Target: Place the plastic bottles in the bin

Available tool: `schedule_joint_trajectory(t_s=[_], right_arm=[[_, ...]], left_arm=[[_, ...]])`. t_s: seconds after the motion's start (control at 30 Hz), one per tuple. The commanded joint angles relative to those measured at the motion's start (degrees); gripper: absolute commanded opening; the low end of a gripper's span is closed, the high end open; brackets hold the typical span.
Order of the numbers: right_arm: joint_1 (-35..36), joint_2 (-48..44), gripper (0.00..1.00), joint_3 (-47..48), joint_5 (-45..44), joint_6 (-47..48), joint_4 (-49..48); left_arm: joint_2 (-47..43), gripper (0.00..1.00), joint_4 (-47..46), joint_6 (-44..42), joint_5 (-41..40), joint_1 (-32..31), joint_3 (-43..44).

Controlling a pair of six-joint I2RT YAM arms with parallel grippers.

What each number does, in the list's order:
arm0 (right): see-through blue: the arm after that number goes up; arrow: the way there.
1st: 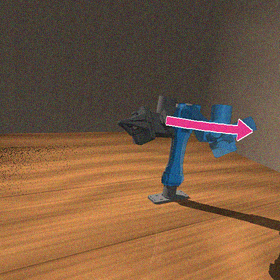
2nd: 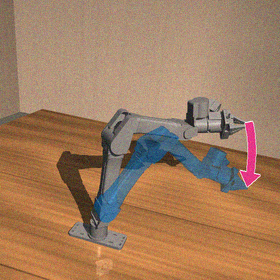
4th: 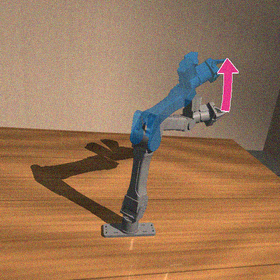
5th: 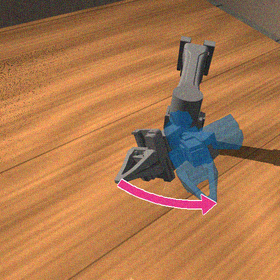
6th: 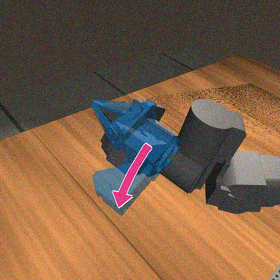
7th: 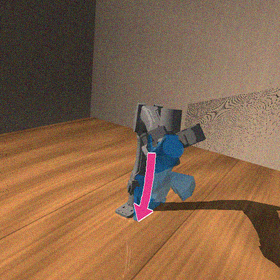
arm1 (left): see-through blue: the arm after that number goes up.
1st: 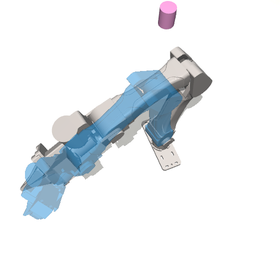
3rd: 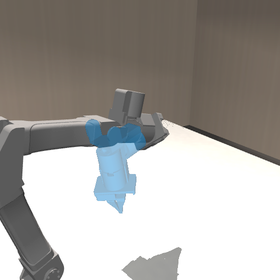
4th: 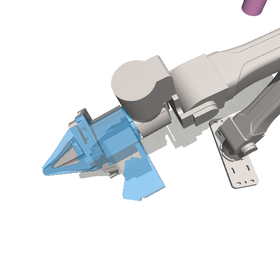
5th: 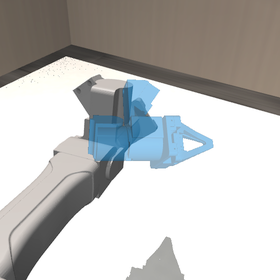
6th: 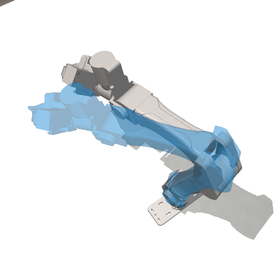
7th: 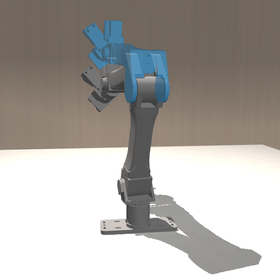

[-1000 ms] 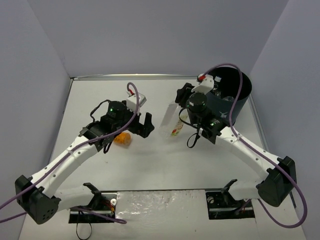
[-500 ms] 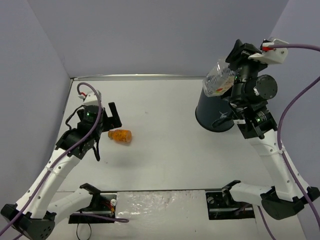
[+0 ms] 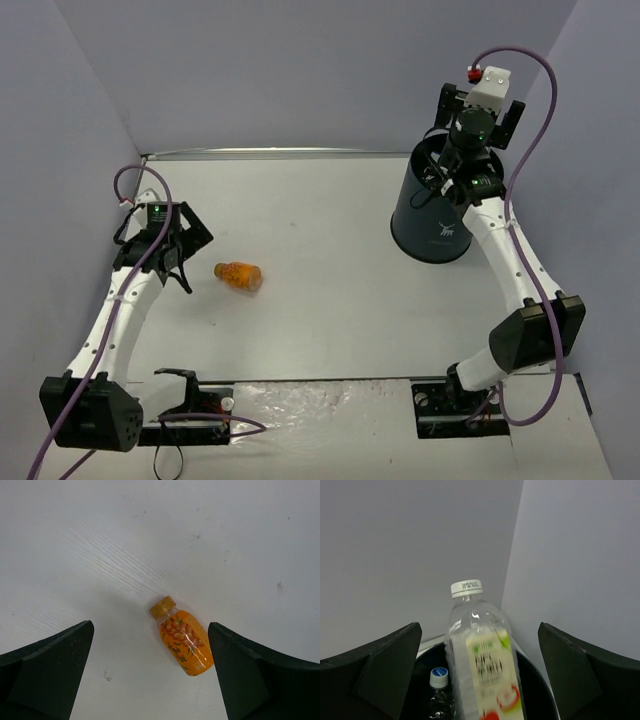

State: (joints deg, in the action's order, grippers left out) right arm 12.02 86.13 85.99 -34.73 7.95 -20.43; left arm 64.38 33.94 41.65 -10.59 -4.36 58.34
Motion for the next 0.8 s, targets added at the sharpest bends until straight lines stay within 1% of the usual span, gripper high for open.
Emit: schedule_joint_trajectory(t_s=[0.0,0.17,0.33,0.43,0.47,0.53,0.63,0.7,0.77], right_arm=[[0.37,-5.42,1.00,-0.38,1.34,-3.59,-5.16],[0.37,-10.26,1.00,-3.81,4.19,-3.91,-5.69],[0.37,-14.77,1.00,-6.38,5.25,-5.89,-4.53],[0.37,-19.90,1.00,-9.33,7.57,-7.41,-4.62],[0.37,-19.98,1.00,-9.39,8.29,-7.43,-4.64],[0.45,-23.08,1.00,-12.73,10.68,-7.91,-6.71],[0.46,-24.95,1.00,-14.89,11.72,-9.53,-7.50],[0.46,-26.09,1.00,-16.55,10.42,-10.21,-8.58],[0.49,-26.94,1.00,-18.48,8.89,-10.41,-11.82]], left_arm=[[2.69,0.97,-2.51,4.09,4.14,0.66,1.47],[5.75,0.97,-5.27,9.70,5.53,0.66,-0.94],[8.93,0.97,-9.64,13.13,8.24,0.61,-3.63],[12.34,0.97,-12.90,16.35,9.18,0.40,-4.63],[13.16,0.97,-12.95,16.98,9.19,0.39,-4.63],[15.47,0.97,-14.70,18.58,9.35,-0.24,-4.55],[18.47,0.97,-13.77,21.78,7.58,-1.35,-3.93],[19.34,0.97,-12.35,24.09,5.09,-3.17,-4.53],[19.62,0.97,-12.23,26.79,2.11,-4.46,-5.45]])
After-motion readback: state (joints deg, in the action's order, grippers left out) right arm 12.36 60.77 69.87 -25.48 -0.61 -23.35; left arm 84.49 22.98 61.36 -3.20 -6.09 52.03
